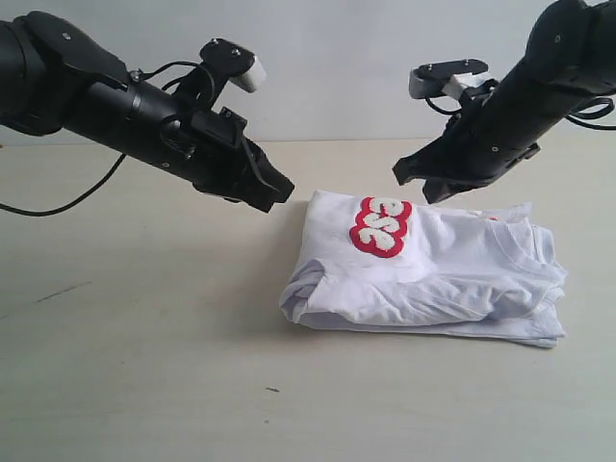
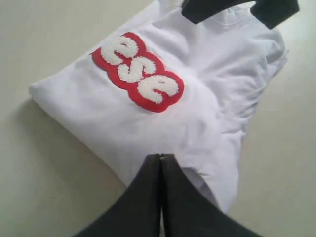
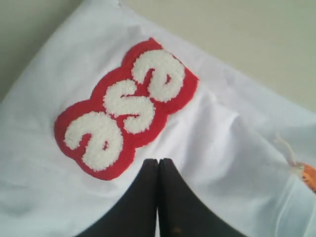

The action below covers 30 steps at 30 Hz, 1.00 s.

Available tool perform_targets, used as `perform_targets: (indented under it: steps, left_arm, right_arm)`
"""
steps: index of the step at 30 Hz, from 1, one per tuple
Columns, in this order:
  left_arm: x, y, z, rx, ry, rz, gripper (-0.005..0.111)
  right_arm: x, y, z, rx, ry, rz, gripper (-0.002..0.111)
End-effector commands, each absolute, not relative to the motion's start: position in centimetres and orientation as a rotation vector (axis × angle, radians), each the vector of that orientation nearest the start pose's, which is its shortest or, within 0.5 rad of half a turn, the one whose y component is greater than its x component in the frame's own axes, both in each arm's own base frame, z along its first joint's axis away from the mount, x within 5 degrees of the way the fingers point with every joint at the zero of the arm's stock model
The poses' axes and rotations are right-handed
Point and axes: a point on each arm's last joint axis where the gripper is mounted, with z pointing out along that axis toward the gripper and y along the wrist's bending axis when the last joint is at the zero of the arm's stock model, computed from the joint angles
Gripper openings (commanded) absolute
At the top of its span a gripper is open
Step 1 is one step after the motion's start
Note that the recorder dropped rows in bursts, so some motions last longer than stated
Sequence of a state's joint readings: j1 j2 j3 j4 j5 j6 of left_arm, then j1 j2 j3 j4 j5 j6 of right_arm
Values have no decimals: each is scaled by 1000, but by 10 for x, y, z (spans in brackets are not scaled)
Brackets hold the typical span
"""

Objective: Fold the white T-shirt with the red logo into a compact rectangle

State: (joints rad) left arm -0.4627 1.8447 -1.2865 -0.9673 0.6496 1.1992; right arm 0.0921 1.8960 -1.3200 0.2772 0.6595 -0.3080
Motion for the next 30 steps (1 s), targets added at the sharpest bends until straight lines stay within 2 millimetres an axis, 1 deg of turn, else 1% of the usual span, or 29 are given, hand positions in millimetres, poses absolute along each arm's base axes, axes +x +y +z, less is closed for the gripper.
perform_targets:
  steps: [1, 4, 7, 11, 13, 16, 19, 21, 24, 25, 27, 28, 30]
  left_arm:
    - [332, -216, 234, 1130, 2135, -707, 0]
    - [330, -215, 235, 1123, 2139, -705, 0]
    - [329, -213, 236, 1127, 2138, -678, 0]
    - [328, -212, 239, 1136, 2129, -668, 0]
    - [328, -211, 241, 1131, 2121, -659, 0]
    - [327, -211, 243, 1128, 2118, -658, 0]
    - [327, -210, 242, 1126, 2133, -654, 0]
    - [327, -209, 240, 1146, 2141, -631, 0]
    - [329, -204, 233, 1130, 2162, -593, 0]
    - [330, -202, 229, 1111, 2169, -572, 0]
    - [332, -198, 217, 1075, 2194, -532, 0]
    - [333, -197, 209, 1069, 2214, -522, 0]
    - [335, -197, 197, 1077, 2242, -520, 0]
  right_arm:
    - [388, 46, 169, -235, 2725, 161, 0]
    - [387, 46, 139, -215, 2796, 163, 0]
    - [389, 47, 118, -196, 2836, 173, 0]
    - [391, 56, 106, -196, 2834, 205, 0]
    - [392, 67, 102, -241, 2821, 204, 0]
    - [393, 90, 99, -324, 2813, 217, 0]
    - [395, 112, 105, -377, 2797, 250, 0]
    - [396, 120, 112, -385, 2793, 278, 0]
    - [396, 121, 130, -397, 2779, 294, 0]
    - [396, 120, 139, -401, 2763, 290, 0]
    - [393, 116, 157, -398, 2727, 287, 0]
    - [390, 114, 170, -401, 2694, 279, 0]
    - [384, 111, 183, -393, 2651, 270, 0]
